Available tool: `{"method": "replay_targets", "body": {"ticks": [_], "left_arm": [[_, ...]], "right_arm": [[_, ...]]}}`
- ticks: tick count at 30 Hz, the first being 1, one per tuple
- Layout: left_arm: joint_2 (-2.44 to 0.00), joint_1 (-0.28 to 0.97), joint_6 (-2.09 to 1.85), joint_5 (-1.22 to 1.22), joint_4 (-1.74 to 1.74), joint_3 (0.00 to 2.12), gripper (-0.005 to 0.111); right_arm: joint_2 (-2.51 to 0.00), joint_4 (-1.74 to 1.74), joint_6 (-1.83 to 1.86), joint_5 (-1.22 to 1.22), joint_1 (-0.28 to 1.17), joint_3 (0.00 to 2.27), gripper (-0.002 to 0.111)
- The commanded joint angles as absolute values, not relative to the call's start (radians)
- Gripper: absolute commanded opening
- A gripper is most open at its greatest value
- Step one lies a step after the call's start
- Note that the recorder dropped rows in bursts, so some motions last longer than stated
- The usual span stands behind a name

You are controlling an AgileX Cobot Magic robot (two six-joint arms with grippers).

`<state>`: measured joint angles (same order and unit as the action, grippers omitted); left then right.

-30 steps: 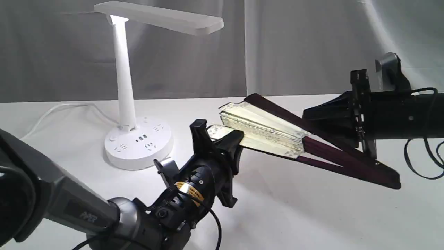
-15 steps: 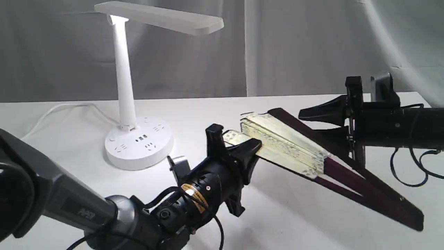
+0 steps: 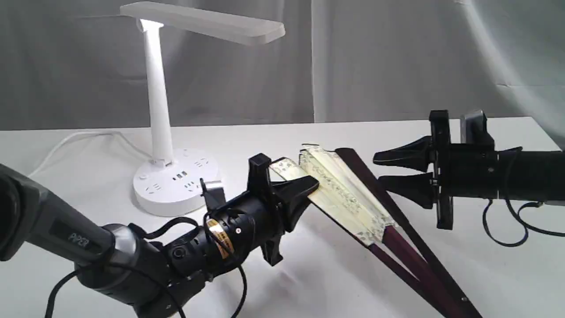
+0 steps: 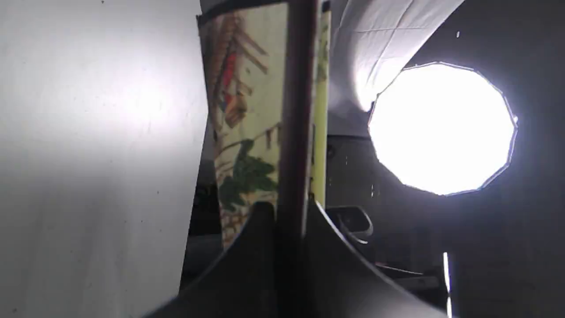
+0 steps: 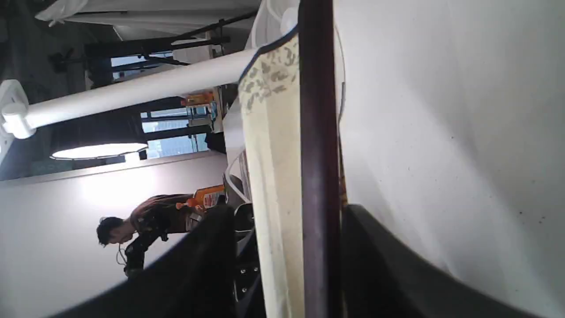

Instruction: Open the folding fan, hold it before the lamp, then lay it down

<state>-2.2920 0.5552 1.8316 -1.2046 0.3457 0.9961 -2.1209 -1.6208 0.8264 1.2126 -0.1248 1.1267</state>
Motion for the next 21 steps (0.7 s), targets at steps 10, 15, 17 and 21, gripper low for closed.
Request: {"method": "replay_targets", "body": {"ticks": [10,15,17,21], "left_arm": [[-2.289,0.557,1.824,-1.221,0.450,1.056,0.000],[-2.287,0.557,1.831,-1.221,0.454,1.056,0.000],[-2.282,0.557,1.831,-1.221,0.454,1.056,0.000],[-2.265,0.557,1.831,-1.221,0.452,1.056,0.000]], "right_arm": [[-2.121,-1.633,0.845,1.221,-0.108,1.131,0.048],[-2.121,-1.633,0.885,1.221,-0.108,1.131,0.034],[-2.121,-1.633,0.888,1.221,-0.108,1.131,0.024],[-2.121,-1.644,0.893,1.221,-0.108,1.131,0.010]]}}
